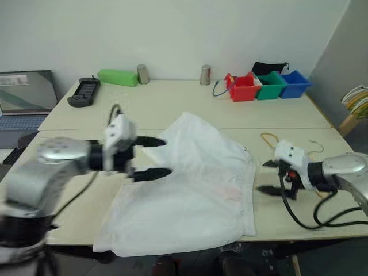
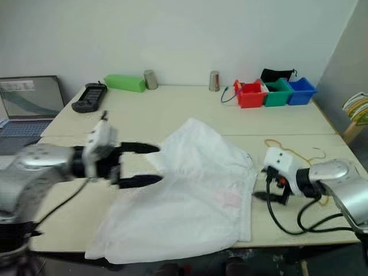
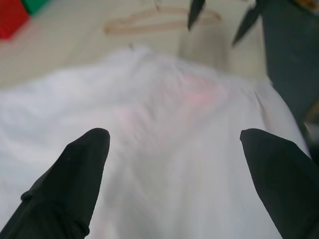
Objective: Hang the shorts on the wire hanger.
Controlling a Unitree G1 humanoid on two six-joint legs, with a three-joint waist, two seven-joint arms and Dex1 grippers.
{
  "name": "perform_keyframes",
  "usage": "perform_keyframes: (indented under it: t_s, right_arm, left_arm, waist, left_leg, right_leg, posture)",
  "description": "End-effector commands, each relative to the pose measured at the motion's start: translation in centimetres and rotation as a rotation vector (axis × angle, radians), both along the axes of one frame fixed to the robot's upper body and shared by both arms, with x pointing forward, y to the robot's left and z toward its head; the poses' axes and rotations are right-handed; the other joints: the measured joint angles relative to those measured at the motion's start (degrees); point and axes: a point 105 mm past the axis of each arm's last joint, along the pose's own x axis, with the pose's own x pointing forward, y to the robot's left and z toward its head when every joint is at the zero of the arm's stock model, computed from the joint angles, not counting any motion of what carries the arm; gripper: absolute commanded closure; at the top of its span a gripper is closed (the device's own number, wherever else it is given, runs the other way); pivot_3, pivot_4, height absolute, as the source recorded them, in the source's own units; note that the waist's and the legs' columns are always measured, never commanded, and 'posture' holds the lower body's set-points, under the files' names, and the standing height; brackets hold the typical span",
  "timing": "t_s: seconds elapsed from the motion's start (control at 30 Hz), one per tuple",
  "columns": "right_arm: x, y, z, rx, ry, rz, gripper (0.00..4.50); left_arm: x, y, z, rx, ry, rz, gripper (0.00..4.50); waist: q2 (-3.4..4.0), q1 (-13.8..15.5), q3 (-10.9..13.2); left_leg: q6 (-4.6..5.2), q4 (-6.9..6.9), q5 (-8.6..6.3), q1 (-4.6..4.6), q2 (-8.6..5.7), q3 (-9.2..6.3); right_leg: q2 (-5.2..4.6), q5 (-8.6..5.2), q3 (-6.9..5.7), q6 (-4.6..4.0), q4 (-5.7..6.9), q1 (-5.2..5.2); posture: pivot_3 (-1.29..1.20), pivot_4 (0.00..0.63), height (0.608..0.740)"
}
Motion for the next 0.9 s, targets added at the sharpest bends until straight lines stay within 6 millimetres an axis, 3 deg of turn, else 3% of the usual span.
perform_keyframes:
  t_s: [0.03,0.13,0.27,0.47,0.6,0.9]
  right_arm:
    - [2.5,-4.9,1.2,-0.056,-0.105,-0.266,0.00]
    - [2.9,-6.2,1.1,-0.090,-0.118,-0.306,0.00]
    - [4.4,-10.1,-0.2,-0.105,-0.059,-0.452,0.00]
    - [6.2,-12.4,-1.9,-0.066,-0.008,-0.551,0.00]
    - [6.8,-13.2,-2.5,-0.024,0.035,-0.587,0.00]
    - [7.8,-10.9,-3.7,0.092,0.142,-0.523,0.00]
  left_arm:
    - [0.8,-3.7,-0.7,0.000,-0.076,0.012,0.02]
    - [1.0,-5.0,-1.4,-0.002,-0.081,0.005,0.02]
    - [2.5,-10.4,-3.5,-0.027,-0.105,0.006,0.02]
    - [2.9,-14.9,-3.4,-0.080,-0.132,-0.020,0.02]
    - [2.8,-15.8,-3.3,-0.099,-0.123,-0.014,0.02]
    - [2.8,-14.6,-3.7,-0.081,-0.114,0.014,0.02]
  waist:
    - [-0.01,-0.90,0.00]
    - [-0.01,-2.95,0.00]
    - [0.14,-5.18,-0.08]
    - [0.13,-8.03,-0.09]
    - [0.18,-9.32,-0.12]
    - [0.20,-10.37,-0.14]
  left_leg:
    - [0.00,0.00,0.00,0.00,-0.07,0.04]
    - [0.00,-0.05,0.00,-0.05,-0.12,0.14]
    - [0.02,-0.12,-0.01,0.00,-0.09,0.08]
    - [0.02,-0.02,0.00,0.04,-0.20,0.19]
    - [0.03,-0.04,0.00,0.06,-0.20,0.30]
    - [0.02,0.09,0.01,0.26,-0.26,0.77]
  right_leg:
    - [-0.09,0.01,0.04,-0.01,0.00,0.00]
    - [-0.17,0.01,0.14,0.02,-0.09,-0.04]
    - [-0.10,-0.01,0.10,0.05,-0.07,-0.04]
    - [-0.13,0.06,0.30,0.19,-0.19,0.09]
    - [-0.09,0.05,0.49,0.20,0.01,0.09]
    - [-0.05,0.19,1.41,1.01,0.01,0.10]
  posture:
    - [-0.20,0.052,0.740]
    - [-0.22,0.053,0.740]
    - [-0.27,0.058,0.740]
    - [-0.24,0.061,0.740]
    - [-0.23,0.063,0.740]
    - [-0.19,0.057,0.740]
